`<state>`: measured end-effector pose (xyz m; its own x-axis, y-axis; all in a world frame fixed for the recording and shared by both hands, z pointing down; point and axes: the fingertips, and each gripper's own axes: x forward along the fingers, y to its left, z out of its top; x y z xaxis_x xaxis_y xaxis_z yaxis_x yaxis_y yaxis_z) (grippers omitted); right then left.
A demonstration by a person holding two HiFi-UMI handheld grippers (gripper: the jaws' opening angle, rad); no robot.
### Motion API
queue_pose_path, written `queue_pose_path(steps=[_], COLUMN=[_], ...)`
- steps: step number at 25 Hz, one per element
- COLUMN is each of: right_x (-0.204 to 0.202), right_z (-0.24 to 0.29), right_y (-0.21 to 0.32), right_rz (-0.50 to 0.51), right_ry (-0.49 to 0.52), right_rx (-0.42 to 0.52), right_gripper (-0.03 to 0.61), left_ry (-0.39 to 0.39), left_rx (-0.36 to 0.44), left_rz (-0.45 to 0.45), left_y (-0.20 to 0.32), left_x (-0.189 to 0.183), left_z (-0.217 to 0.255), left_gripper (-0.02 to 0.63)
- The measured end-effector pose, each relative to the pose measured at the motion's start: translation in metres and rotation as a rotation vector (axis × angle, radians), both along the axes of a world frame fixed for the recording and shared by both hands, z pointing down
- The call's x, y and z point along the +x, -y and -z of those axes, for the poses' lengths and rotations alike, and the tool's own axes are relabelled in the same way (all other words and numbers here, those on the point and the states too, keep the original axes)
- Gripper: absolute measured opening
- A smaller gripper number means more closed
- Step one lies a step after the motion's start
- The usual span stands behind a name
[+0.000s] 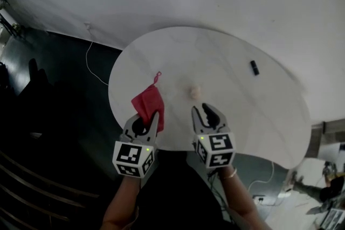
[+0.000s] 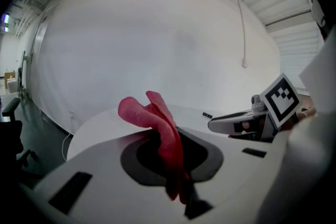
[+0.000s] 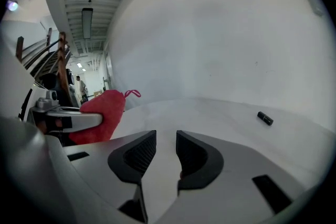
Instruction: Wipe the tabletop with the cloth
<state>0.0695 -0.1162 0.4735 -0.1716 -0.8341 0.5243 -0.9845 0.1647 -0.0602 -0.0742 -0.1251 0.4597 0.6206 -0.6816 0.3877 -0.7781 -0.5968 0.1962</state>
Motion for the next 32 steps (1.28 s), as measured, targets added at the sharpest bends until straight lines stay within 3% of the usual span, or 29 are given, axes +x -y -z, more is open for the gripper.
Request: queue_pose_path(steps=[7,11,24,30,32], right_x=[0.001,0.003,0.019,0.021,0.022], right_z=[-0.026,-0.037,-0.085,-0.093,-0.094], right_y=[0.019,0.034,0.059,0.064,0.065], right_rz=[0.045,0.056,0.011,-0.011,-0.017], right_ry=[0.004,-0.054,-0.120,-0.142,-0.132], right_rx=[-0.093,-0.109,-0.294,-0.330,-0.326], right_gripper=[0.213,0.253,0.256,0.253,0.214], left_ry=[0.020,0.026,0.015,0.019,0.018], left_rx=[-0.046,-0.062,-0.096,-0.099,-0.104], left_rz=[0.011,0.019,0.052,0.061,0.072], left_y=[0.009,0.017,0.033,0.037,0.037], left_x=[0.002,0.003,0.002,-0.004,-0.006], left_z=[-0.017,-0.021,-0.034,-0.040,-0.040], left_gripper=[0.041,0.041,0.041,0.041,0.041])
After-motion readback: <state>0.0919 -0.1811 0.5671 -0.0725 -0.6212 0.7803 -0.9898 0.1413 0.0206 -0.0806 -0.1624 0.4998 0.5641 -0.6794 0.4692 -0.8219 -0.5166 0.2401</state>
